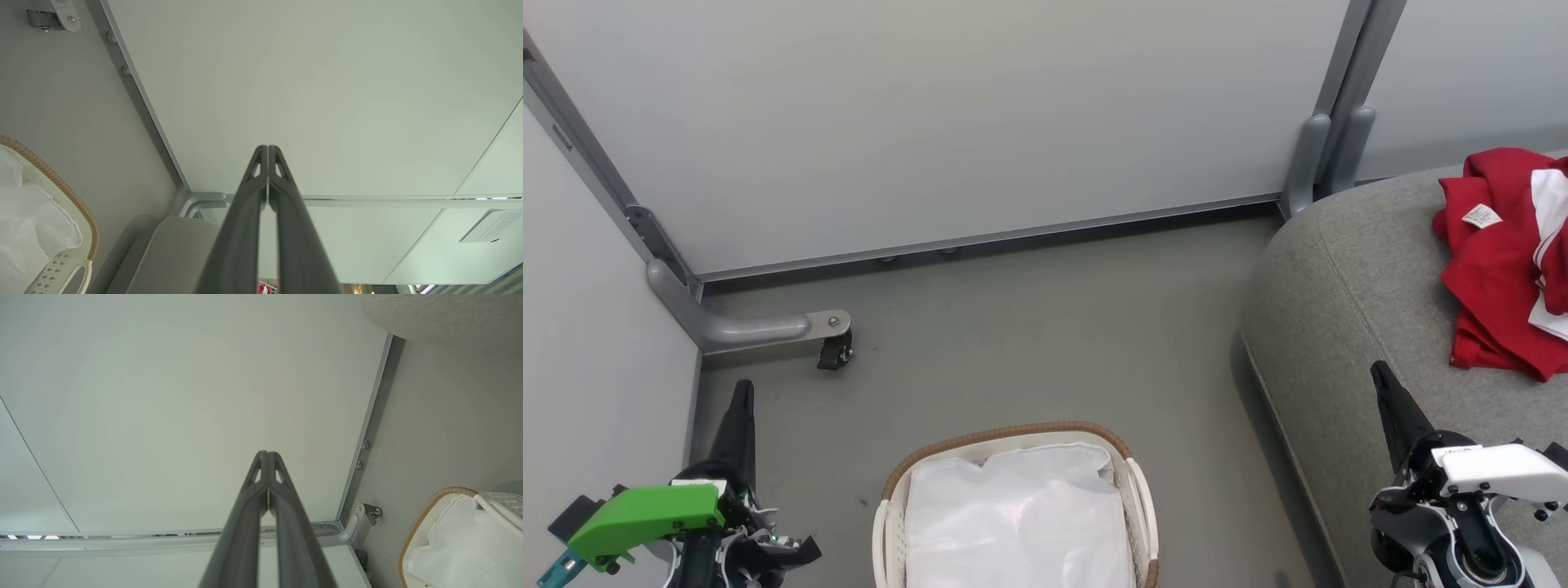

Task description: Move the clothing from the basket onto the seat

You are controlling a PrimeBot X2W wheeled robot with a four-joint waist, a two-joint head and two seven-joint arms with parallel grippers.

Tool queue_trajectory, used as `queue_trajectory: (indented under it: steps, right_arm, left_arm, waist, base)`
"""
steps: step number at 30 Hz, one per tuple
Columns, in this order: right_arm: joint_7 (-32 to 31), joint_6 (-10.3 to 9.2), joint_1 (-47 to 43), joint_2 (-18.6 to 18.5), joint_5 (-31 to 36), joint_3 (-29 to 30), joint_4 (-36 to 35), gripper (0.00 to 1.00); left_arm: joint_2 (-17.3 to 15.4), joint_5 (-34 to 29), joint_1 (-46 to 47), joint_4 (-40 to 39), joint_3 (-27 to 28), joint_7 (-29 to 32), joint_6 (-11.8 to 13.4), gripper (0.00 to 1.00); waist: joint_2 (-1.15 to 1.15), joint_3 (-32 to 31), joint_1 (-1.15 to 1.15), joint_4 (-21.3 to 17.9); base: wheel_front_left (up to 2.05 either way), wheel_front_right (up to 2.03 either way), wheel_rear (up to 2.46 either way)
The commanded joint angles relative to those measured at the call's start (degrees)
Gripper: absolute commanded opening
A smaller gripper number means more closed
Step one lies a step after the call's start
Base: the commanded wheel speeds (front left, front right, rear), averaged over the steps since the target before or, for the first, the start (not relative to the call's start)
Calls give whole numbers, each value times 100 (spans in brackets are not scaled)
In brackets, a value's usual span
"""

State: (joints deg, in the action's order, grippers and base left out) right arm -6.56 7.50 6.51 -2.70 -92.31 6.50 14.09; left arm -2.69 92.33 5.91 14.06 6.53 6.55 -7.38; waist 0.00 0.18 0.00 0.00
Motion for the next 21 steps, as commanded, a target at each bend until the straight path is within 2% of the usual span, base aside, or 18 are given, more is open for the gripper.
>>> queue_trajectory:
  steps: [1,21]
  right_arm:
    - [-18,-2,-61,-34,-18,11,-25,0]
    - [-18,-2,-62,-34,-19,10,-24,0]
  left_arm:
    - [-35,18,62,-9,11,18,-26,0]
    - [-35,18,62,-10,11,18,-26,0]
  waist:
    - [0,0,0,0]
    - [0,0,0,0]
  base:
    - [0,0,0]
    - [0,0,0]
